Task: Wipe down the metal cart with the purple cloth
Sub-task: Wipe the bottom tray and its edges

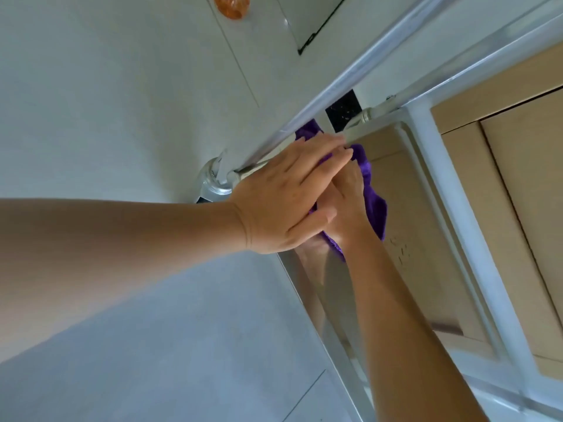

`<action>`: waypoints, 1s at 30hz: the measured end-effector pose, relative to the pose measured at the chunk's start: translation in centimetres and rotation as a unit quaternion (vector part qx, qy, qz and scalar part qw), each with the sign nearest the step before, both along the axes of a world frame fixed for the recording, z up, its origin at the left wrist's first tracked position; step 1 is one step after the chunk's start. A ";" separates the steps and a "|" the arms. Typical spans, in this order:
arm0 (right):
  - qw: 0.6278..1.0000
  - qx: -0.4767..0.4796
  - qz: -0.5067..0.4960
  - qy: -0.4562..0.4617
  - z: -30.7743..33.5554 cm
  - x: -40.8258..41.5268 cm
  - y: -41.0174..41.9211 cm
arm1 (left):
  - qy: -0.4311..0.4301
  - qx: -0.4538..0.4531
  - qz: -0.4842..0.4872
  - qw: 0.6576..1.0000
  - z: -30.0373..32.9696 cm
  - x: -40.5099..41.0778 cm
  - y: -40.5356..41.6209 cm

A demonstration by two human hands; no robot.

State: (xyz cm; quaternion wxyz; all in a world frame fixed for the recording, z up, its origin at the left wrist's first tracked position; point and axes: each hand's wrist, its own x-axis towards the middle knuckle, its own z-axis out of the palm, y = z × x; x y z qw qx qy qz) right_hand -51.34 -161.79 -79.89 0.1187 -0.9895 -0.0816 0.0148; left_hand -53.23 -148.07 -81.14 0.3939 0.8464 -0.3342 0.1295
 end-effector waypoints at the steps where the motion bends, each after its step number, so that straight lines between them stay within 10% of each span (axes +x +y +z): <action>1: 1.000 0.016 0.011 0.016 0.5 -1.1 0.6 | 0.013 -0.008 -0.006 1.000 0.0 0.0 0.1; 8: 0.998 -0.014 -0.015 0.053 2.4 -7.2 4.8 | 0.199 -0.137 -0.072 0.968 0.9 0.7 1.4; 12: 0.985 -0.164 -0.041 0.019 1.8 -10.1 5.9 | 0.143 -0.070 -0.140 0.977 1.0 0.1 1.7; 20: 0.980 -0.163 -0.095 0.065 3.2 -14.5 2.8 | -0.061 0.090 -0.173 0.979 1.3 -2.2 0.0; 30: 0.968 -0.047 -0.203 0.136 2.8 -17.9 -1.6 | 0.020 0.210 -0.111 0.971 0.8 -3.9 -4.5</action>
